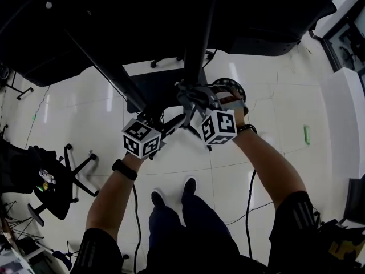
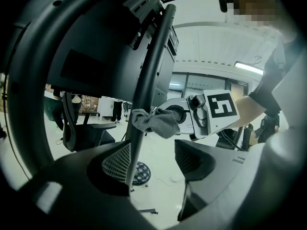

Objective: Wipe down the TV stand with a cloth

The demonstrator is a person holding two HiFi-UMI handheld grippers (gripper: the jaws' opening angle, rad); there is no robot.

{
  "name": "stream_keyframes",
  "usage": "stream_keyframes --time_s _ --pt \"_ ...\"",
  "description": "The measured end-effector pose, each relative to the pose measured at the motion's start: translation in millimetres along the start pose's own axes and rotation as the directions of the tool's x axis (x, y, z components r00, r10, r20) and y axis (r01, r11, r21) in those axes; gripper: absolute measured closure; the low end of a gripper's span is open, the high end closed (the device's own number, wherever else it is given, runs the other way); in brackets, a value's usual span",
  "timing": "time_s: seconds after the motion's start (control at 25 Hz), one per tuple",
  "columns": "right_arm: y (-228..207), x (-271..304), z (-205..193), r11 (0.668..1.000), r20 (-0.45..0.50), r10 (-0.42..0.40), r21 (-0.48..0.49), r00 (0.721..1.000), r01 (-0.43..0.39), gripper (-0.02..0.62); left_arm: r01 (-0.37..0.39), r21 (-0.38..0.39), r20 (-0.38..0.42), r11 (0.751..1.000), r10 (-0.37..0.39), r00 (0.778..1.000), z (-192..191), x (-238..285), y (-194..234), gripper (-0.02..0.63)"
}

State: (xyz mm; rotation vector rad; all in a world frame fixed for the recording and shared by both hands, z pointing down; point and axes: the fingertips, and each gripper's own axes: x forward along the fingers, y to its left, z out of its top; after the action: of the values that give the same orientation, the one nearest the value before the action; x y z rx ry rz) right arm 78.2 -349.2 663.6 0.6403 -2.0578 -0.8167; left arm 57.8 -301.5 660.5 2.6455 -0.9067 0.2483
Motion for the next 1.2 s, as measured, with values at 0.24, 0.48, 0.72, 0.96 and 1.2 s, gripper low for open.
stream_keyframes --time_s 0.24,0.48,0.72,0.96,1.2 --pt "51.5 37.0 -34.1 0.998 -0.033 0.052 0.036 0.998 -0.051 0.571 -0.002 -0.019 -0.057 1.0 0.001 0.998 -58.4 18.1 16.6 0.296" --pt "104.9 74.5 -65.8 0.995 -0.063 0.091 0.045 0.994 -0.088 0.572 0.01 -0.036 -0.11 0.999 -0.013 0.994 -124.1 33.8 30.7 0.295" --pt "149.7 106.0 -93.1 0.99 -0.103 0.142 0.037 0.984 -0.139 0.572 0.004 -0.077 -0.134 0.997 -0.014 0.991 -175.9 49.2 44.9 0.295" --pt "185.2 130.7 -114.6 0.976 -0.155 0.216 0.052 0.964 -0.21 0.572 0.008 -0.091 -0.147 0.996 -0.022 0.989 -199.7 54.5 52.2 0.295" --pt "201.5 140.6 -123.1 0.969 -0.192 0.243 0.095 0.951 -0.229 0.572 0.014 -0.086 -0.161 0.996 -0.027 0.987 -207.1 50.4 53.1 0.293"
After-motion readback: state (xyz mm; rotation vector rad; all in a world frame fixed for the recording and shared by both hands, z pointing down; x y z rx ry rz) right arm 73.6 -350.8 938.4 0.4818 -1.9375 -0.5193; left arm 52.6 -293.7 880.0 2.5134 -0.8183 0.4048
